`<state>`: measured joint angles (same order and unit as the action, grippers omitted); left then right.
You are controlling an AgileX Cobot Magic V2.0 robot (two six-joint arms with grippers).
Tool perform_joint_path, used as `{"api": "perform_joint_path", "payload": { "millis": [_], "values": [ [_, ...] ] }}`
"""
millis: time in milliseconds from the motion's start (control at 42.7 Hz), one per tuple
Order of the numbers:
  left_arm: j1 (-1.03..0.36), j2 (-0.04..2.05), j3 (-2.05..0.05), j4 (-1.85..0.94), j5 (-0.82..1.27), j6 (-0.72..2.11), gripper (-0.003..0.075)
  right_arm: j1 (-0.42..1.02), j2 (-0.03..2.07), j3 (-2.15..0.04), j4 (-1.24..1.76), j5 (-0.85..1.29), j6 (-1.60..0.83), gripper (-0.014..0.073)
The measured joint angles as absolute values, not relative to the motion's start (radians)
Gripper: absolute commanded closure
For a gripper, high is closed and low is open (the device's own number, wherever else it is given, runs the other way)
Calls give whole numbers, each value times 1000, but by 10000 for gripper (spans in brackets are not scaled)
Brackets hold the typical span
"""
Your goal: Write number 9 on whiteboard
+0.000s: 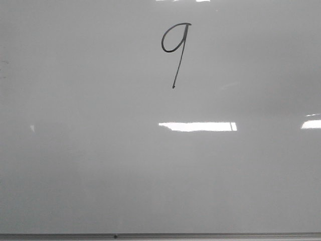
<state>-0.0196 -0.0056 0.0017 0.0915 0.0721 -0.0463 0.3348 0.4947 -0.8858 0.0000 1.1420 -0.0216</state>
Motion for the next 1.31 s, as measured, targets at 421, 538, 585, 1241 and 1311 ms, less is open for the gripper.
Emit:
{"api": "perform_joint_path", "payload": {
  "millis": [421, 538, 585, 1241, 1311],
  "values": [
    [-7, -6, 6, 92, 52, -46, 739, 335, 495, -886, 0, 1142, -20, 662],
    [-7, -6, 6, 92, 52, -46, 739, 335, 495, -886, 0, 1142, -20, 662],
    [-7, -6, 6, 92, 52, -46, 739, 335, 495, -886, 0, 1142, -20, 662],
    [-7, -6, 6, 92, 52, -46, 739, 256, 425, -773, -12, 998, -20, 662],
    [-7, -6, 6, 92, 52, -46, 739, 202, 370, -687, -15, 878, -20, 662]
  ]
}}
